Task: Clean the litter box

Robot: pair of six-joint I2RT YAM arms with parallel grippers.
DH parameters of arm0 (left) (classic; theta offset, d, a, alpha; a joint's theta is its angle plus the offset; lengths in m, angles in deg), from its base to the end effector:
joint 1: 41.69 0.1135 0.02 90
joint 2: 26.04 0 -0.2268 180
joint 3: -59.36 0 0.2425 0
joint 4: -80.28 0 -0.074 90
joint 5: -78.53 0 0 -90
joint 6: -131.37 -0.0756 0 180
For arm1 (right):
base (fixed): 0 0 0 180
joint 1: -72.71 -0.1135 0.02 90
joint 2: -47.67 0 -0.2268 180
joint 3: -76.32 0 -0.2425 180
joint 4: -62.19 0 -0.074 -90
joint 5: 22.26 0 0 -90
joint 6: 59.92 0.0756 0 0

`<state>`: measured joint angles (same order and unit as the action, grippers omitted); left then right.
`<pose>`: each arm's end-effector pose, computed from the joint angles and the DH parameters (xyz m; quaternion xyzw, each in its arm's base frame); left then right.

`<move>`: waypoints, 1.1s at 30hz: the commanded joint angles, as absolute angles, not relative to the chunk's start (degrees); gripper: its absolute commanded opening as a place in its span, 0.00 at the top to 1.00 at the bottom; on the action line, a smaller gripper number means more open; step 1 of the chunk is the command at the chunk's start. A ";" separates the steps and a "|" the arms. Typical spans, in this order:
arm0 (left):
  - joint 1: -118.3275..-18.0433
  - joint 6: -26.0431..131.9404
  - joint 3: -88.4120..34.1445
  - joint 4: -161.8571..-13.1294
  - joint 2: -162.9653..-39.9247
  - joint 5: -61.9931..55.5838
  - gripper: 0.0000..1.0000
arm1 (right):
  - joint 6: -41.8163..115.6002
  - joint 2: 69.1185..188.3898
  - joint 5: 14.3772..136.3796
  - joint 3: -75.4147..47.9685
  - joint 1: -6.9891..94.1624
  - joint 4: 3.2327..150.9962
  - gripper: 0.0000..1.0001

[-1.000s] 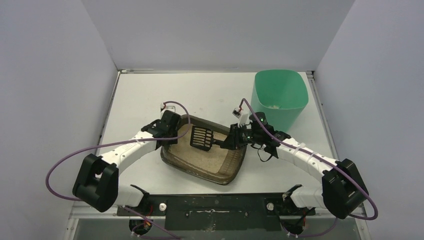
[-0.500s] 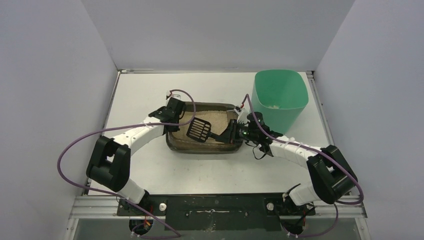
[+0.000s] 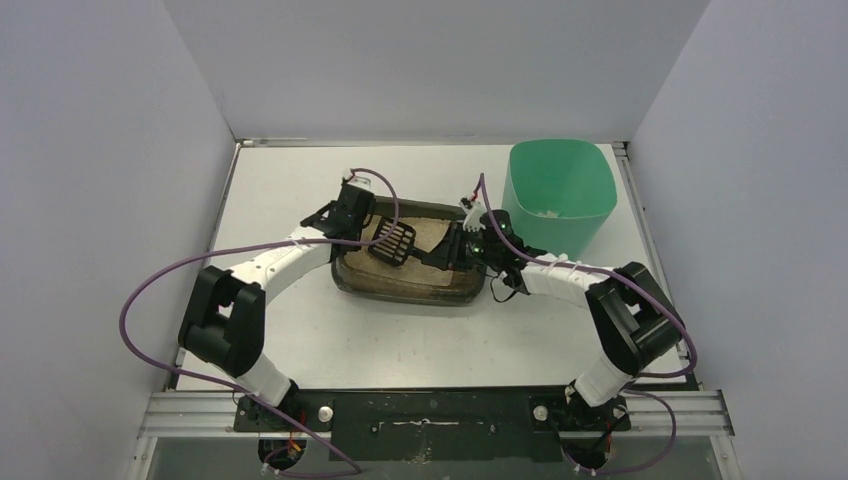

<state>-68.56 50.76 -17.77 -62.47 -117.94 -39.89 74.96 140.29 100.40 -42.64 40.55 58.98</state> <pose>0.3271 -0.1254 0.1676 0.0603 0.9181 0.1224 0.3720 0.2814 0.2251 0.1477 -0.0518 0.8351 0.4951 0.2342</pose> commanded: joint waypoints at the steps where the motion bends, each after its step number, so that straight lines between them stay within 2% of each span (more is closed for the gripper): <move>1: -68.05 49.63 -20.07 -70.91 -114.79 -43.40 0.52 | 74.64 142.60 98.11 -37.76 40.67 54.79 0.94; 4: -68.05 49.71 -19.50 -70.72 -114.48 -44.15 0.40 | 74.50 144.61 97.72 -35.79 40.61 55.17 0.92; 9: -68.06 50.70 -19.00 -70.21 -113.67 -44.36 0.29 | 73.39 146.66 95.97 -33.45 40.63 57.11 0.87; 24: -71.92 52.72 -15.93 -64.32 -103.61 -42.88 0.22 | 68.10 147.63 90.77 -29.90 40.83 64.57 0.52; 33: -72.07 51.70 -9.92 -65.48 -93.30 -42.32 0.21 | 64.63 143.58 86.22 -30.11 41.34 69.79 0.50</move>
<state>-71.97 52.29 -12.15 -64.13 -97.33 -42.05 67.73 148.75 90.04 -32.12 40.92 67.94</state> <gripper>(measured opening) 0.787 0.494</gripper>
